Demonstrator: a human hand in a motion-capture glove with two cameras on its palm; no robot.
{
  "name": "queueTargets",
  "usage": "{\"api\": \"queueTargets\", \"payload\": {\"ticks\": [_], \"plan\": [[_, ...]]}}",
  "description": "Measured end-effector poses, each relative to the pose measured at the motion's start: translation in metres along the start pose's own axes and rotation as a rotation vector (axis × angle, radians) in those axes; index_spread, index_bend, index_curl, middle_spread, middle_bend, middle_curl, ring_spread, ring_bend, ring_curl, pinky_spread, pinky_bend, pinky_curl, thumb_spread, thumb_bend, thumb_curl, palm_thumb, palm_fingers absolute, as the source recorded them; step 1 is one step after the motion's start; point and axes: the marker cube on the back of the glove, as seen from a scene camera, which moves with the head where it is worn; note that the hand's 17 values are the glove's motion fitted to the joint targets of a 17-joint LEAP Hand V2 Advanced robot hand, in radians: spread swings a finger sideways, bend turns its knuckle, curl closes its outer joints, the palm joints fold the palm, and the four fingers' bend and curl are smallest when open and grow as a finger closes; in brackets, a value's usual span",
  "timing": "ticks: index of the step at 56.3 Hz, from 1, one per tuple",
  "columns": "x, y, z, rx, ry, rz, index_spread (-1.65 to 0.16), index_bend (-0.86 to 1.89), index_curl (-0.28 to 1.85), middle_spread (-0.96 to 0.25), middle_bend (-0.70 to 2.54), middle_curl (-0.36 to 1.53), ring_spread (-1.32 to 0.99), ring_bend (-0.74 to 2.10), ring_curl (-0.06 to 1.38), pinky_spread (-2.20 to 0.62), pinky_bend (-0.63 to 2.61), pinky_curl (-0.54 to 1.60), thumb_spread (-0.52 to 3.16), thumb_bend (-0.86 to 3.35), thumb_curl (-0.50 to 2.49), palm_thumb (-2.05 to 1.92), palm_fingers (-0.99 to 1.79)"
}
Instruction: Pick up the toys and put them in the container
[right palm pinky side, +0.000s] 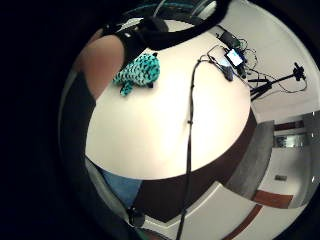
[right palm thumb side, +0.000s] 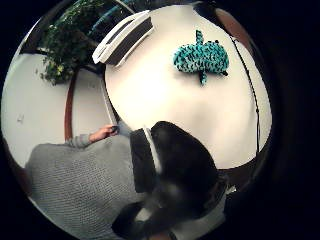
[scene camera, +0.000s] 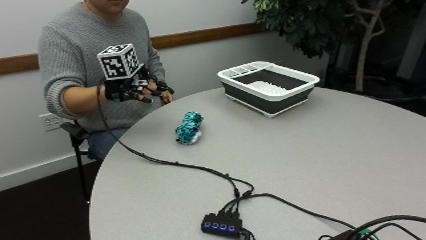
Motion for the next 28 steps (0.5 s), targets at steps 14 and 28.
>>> {"api": "queueTargets", "payload": {"ticks": [14, 28], "plan": [[-0.001, -0.002, -0.009, 0.022, -0.014, 0.005, -0.27, 0.18, 0.14, -0.15, 0.17, 0.1, -0.15, 0.24, 0.09, 0.01, 0.7, 0.24, 1.09, -0.05, 0.03, -0.08, 0.12], [-0.005, -0.01, -0.02, 0.017, -0.006, 0.002, -0.3, 0.19, 0.22, -0.17, 0.18, 0.16, -0.17, 0.28, 0.14, 0.01, 0.74, 0.27, 1.28, -0.05, 0.07, -0.08, 0.07]]}}
